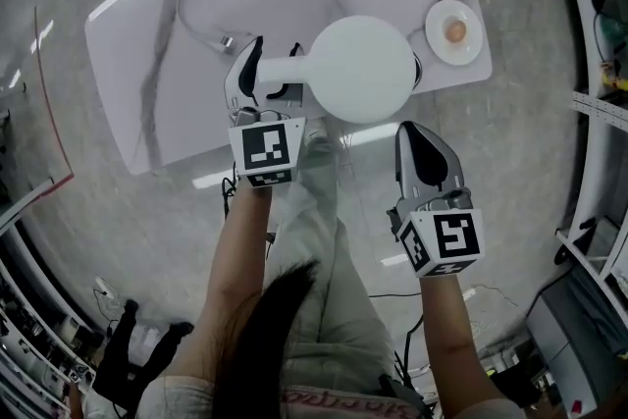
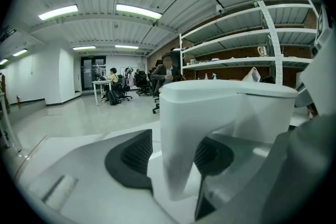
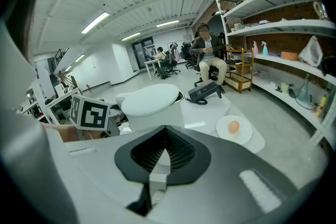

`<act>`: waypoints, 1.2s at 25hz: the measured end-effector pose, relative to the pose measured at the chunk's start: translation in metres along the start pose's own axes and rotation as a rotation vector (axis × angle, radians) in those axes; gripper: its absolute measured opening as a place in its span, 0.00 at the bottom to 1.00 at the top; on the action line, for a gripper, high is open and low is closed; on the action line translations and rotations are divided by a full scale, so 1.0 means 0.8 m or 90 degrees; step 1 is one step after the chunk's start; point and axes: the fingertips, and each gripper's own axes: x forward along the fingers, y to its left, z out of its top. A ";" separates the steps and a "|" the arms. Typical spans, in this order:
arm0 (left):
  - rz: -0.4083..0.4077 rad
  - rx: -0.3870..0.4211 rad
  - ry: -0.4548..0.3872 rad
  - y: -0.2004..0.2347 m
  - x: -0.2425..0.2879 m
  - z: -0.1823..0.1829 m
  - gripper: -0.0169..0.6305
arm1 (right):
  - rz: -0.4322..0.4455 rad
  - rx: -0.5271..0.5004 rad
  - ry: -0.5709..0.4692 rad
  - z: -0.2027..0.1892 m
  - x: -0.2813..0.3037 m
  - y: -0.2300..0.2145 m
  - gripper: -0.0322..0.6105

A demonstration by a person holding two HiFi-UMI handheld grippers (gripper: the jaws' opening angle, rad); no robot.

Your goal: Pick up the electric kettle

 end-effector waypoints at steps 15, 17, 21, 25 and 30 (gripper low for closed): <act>0.017 0.034 -0.072 -0.003 0.021 0.027 0.07 | 0.022 0.022 0.006 -0.009 0.018 0.007 0.08; 0.032 0.021 -0.072 0.001 0.021 0.027 0.07 | 0.018 0.026 0.002 -0.007 0.018 0.006 0.08; 0.063 0.003 -0.071 0.006 0.023 0.031 0.07 | 0.012 0.033 -0.003 -0.006 0.013 0.006 0.08; 0.073 0.005 -0.069 0.005 0.028 0.040 0.07 | 0.003 0.036 -0.009 -0.001 0.004 0.006 0.08; 0.081 0.008 -0.061 0.003 0.030 0.051 0.07 | -0.004 0.044 -0.027 0.006 -0.008 0.005 0.08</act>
